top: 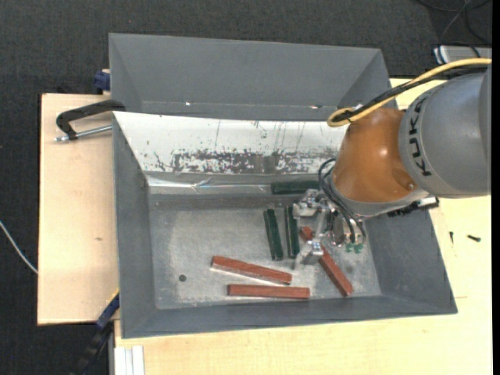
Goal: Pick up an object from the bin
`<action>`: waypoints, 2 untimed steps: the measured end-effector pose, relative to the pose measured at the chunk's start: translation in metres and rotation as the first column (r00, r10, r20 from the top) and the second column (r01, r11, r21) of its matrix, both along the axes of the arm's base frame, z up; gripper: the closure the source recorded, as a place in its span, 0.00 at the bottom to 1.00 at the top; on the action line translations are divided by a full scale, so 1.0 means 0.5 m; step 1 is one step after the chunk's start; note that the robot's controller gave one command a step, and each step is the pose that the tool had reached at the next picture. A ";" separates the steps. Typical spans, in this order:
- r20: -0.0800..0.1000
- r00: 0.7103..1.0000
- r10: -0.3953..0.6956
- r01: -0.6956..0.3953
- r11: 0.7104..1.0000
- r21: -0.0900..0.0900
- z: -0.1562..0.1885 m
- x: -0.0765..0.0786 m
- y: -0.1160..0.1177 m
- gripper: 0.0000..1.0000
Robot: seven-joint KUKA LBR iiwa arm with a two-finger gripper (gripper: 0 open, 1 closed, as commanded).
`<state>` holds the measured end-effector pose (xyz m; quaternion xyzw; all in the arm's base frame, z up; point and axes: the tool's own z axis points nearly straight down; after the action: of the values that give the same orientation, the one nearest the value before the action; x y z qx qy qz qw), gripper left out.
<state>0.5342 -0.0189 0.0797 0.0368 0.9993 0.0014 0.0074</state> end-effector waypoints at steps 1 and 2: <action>0.002 1.000 0.002 -0.002 1.000 0.000 0.014 -0.001 0.002 0.00; -0.011 0.998 -0.066 0.066 0.998 0.000 -0.012 -0.017 -0.073 0.00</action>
Offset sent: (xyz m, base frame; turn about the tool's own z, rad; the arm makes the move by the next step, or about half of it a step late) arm -0.0125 -0.0464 -0.0097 0.0794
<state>0.5256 -0.0551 0.0739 0.0699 0.9976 0.0010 0.0020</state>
